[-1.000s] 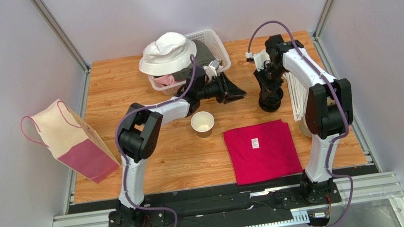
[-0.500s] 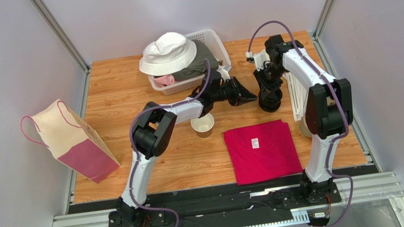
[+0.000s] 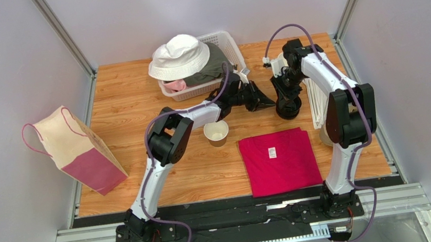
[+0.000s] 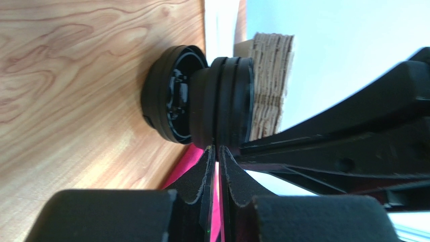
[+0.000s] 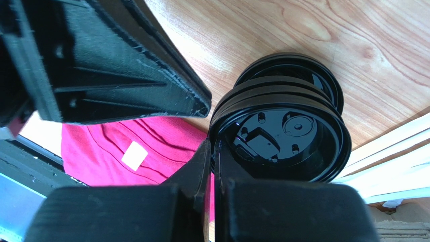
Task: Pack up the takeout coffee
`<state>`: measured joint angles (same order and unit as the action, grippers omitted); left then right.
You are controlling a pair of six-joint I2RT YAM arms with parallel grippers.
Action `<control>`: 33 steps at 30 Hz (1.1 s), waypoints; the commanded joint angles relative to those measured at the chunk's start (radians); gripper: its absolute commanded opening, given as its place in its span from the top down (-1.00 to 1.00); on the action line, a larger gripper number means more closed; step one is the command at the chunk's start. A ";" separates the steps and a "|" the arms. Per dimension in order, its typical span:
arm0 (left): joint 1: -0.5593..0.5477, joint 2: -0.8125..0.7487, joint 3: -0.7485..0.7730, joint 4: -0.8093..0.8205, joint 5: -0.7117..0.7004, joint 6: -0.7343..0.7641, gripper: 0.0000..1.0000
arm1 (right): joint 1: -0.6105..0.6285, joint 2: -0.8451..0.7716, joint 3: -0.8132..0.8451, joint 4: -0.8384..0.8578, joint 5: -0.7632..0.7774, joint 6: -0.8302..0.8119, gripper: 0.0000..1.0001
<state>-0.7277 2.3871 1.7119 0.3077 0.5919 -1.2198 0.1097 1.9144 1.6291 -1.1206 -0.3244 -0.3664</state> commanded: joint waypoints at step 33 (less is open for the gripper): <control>-0.022 0.046 0.114 -0.124 -0.072 0.083 0.81 | -0.004 0.000 0.058 -0.002 -0.022 0.003 1.00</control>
<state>-0.7414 2.4245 1.7798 0.2050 0.5465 -1.1675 0.1078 1.9285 1.6379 -1.1217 -0.3355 -0.3626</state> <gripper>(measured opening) 0.092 0.015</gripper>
